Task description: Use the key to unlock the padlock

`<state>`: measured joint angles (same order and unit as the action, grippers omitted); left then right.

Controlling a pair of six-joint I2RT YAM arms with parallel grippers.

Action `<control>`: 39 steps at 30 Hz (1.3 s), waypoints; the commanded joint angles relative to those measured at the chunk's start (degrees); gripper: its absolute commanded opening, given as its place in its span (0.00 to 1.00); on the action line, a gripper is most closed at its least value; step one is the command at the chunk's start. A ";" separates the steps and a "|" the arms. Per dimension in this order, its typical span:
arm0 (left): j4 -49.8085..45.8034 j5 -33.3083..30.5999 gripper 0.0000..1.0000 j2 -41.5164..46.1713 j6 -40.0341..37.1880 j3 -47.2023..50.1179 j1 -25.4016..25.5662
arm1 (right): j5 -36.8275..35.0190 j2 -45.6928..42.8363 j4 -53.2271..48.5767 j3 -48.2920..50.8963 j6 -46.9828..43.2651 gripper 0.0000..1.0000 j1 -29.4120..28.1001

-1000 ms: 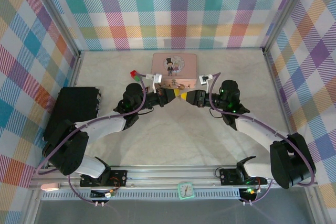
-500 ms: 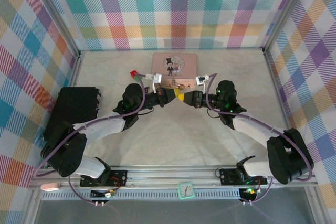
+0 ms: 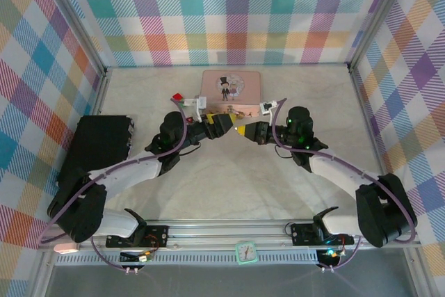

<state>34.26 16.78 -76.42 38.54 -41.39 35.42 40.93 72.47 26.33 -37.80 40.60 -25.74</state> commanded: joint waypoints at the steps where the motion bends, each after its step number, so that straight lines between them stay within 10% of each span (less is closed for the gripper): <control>1: -13.82 -11.06 0.81 0.42 -1.91 -2.11 -0.90 | -4.39 -4.04 -11.80 -3.45 -9.75 0.00 -0.20; 17: -29.77 -25.47 0.75 -35.80 -8.29 -32.46 4.28 | -17.47 -9.97 -26.81 -3.26 -18.15 0.00 -0.11; 35: -38.72 -41.23 0.75 -53.64 -1.10 -50.30 5.64 | -18.43 -14.92 -26.86 0.11 -17.40 0.00 -0.15; 39: -39.63 -40.78 0.61 -55.29 -2.06 -51.34 5.63 | -18.42 -14.38 -27.06 -0.17 -17.74 0.00 -0.18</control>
<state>-1.54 -21.85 -129.97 36.67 -91.53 40.86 22.52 58.22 -1.17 -38.24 23.88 -25.74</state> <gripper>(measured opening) 0.647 0.047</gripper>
